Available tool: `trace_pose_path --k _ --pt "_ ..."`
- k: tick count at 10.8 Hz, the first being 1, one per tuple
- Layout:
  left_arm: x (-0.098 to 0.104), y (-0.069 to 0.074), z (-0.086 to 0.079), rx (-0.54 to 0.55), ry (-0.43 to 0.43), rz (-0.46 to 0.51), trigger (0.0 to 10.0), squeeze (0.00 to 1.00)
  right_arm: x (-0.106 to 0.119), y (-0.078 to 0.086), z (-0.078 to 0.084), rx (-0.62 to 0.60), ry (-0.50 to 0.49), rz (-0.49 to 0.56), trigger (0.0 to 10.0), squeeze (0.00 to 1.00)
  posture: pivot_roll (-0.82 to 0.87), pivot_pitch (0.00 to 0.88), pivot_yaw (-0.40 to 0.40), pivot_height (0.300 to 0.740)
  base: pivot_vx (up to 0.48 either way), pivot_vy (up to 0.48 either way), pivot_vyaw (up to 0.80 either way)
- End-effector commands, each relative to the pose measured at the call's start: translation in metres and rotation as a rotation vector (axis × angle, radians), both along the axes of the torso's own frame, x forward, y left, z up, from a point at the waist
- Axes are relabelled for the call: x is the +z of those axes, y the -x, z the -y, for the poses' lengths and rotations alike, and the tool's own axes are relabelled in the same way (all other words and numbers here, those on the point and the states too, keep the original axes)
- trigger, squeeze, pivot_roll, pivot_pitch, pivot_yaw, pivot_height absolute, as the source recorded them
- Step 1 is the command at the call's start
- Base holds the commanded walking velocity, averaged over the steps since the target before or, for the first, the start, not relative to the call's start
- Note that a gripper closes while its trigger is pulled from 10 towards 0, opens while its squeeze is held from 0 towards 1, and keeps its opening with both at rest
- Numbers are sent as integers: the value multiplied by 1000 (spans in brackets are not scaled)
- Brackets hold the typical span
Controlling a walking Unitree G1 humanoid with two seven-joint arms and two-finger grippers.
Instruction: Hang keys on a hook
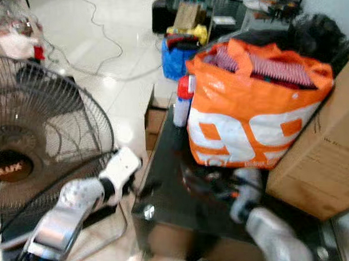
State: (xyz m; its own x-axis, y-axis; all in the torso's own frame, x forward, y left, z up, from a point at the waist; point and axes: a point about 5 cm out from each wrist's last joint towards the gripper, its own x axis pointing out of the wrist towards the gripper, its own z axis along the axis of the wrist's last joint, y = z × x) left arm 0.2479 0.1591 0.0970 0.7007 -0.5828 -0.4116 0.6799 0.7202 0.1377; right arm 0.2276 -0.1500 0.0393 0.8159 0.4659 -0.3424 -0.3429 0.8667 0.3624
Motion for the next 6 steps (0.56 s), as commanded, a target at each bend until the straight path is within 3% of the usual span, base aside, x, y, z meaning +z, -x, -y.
trace_pose_path --k 1,3,6 --pt "10 -6 0 28 18 57 10000 0 11 -1 5 -35 11 35 0 0 -75 0 -14 740 0 0 0" --pt "10 -20 -3 67 -17 93 10000 0 8 3 13 41 391 14 0 0 -77 0 2 740 0 0 0" --pt "12 -33 2 12 -64 106 10000 0 5 -17 14 62 501 -18 0 0 -42 0 -8 740 0 0 0"
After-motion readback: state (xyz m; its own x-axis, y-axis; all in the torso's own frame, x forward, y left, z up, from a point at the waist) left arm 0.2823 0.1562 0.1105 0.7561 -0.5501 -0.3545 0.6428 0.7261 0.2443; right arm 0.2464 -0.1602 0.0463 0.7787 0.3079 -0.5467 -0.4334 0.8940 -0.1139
